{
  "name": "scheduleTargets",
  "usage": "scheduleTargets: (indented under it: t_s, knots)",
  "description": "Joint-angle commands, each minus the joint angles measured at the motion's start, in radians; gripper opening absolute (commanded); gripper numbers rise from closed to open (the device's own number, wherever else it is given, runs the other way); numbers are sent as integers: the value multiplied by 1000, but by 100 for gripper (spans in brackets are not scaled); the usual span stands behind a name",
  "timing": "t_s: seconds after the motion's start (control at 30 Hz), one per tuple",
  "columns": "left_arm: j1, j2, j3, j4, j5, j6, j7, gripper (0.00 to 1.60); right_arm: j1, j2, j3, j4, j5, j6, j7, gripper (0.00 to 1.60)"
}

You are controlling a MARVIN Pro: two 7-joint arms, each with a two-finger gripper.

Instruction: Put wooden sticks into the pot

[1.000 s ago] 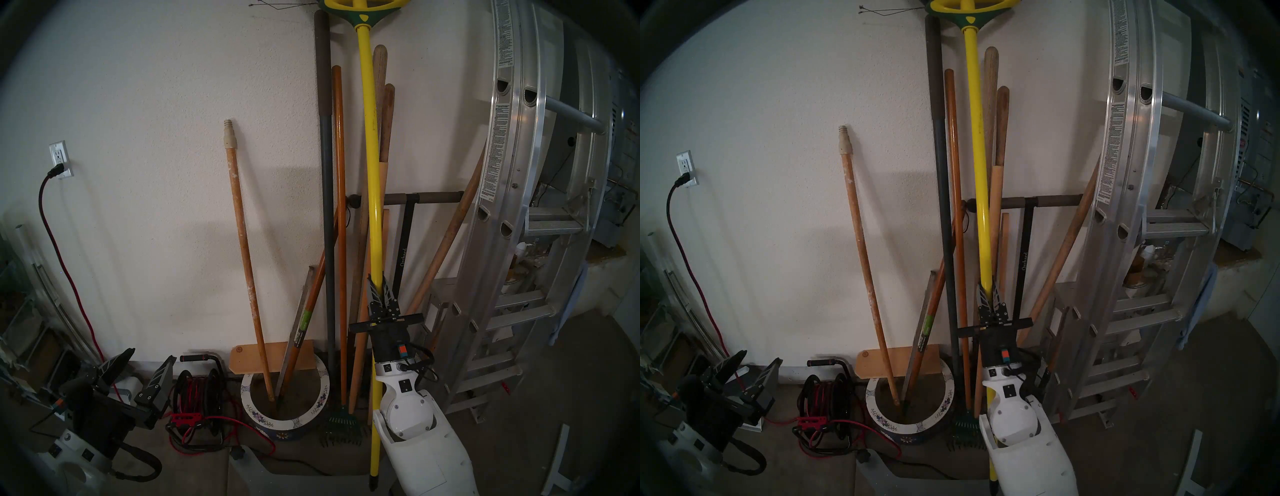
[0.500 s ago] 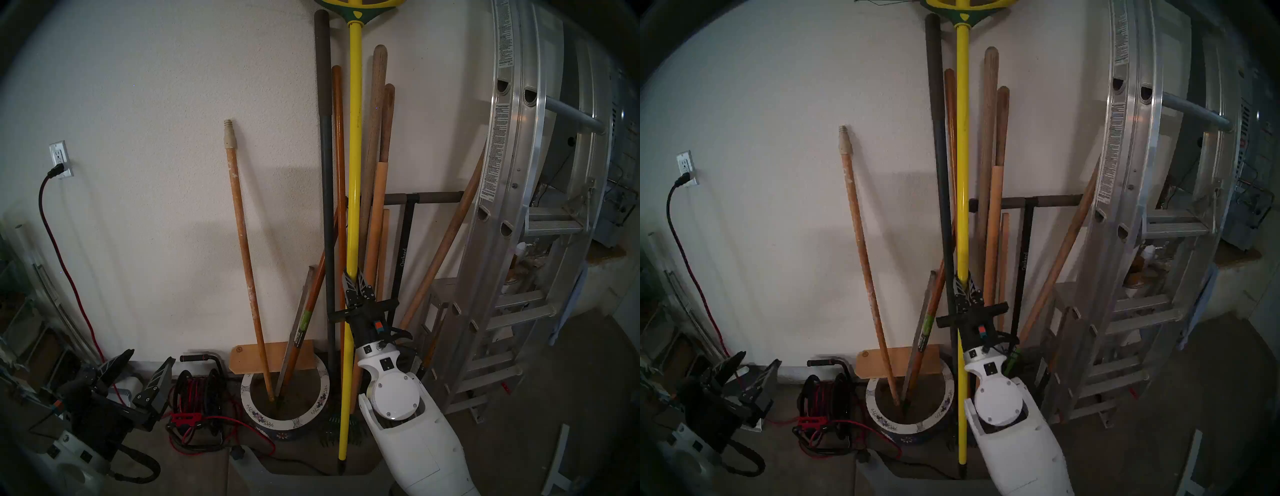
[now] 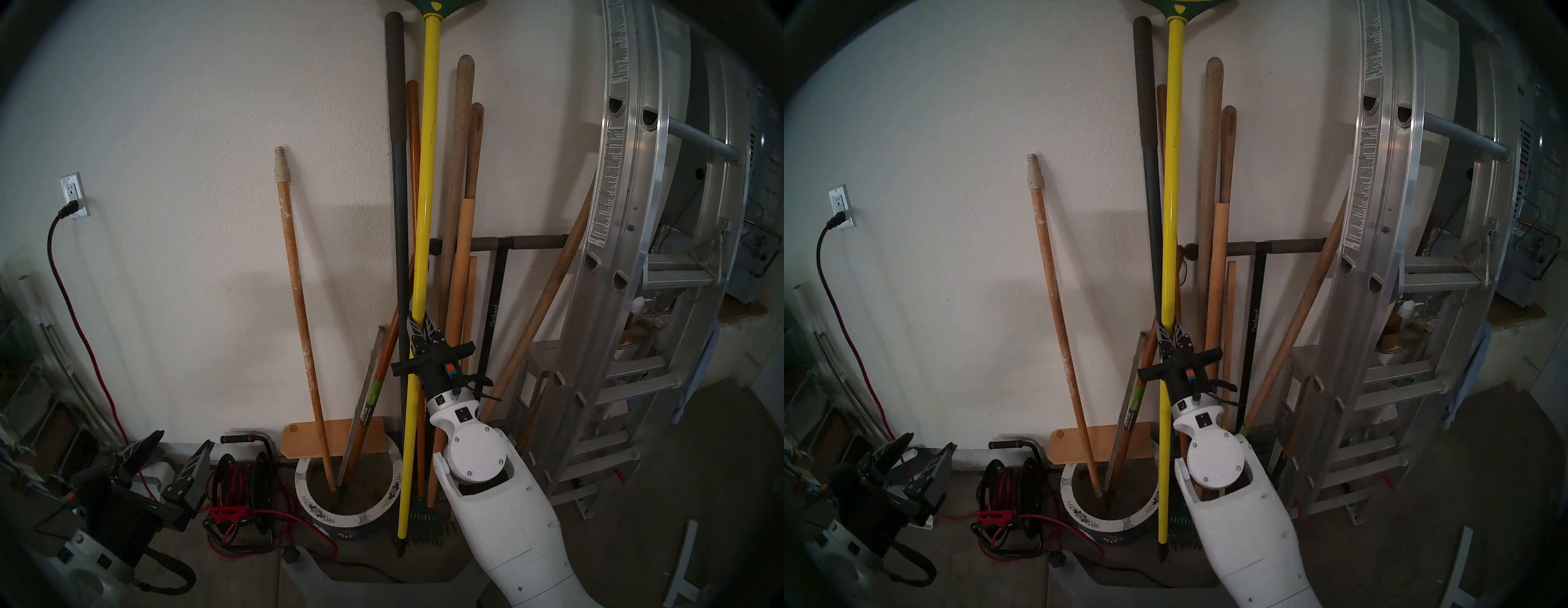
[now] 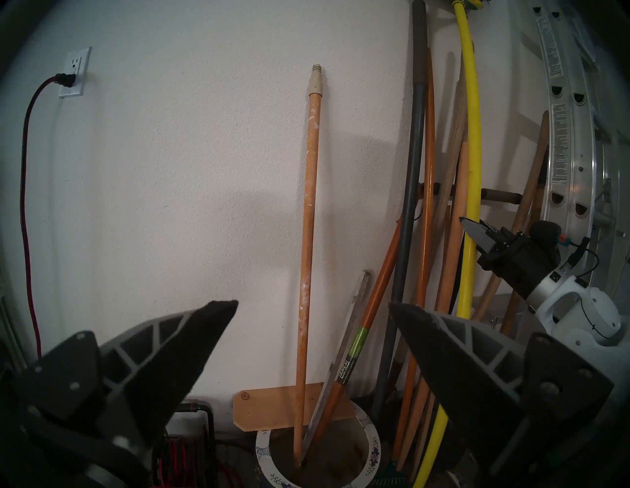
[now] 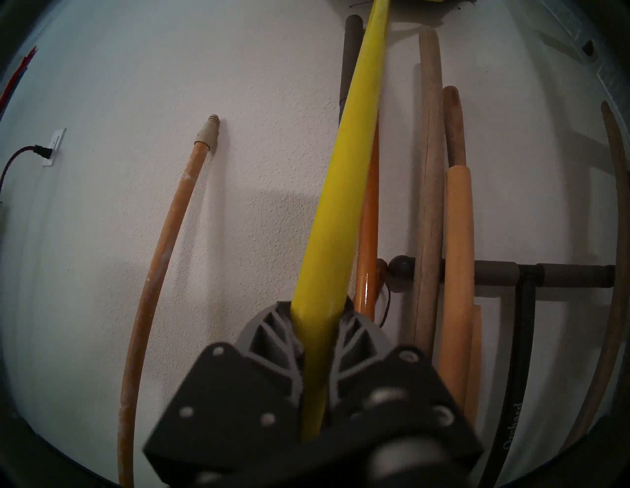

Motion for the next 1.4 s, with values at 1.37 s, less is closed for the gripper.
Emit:
scheduleTargets:
  t_s: [1.37]
  knots:
    - [7,-46,-15,-8,2,29,-48,160,351,-118,90,154,-103,165,218,0]
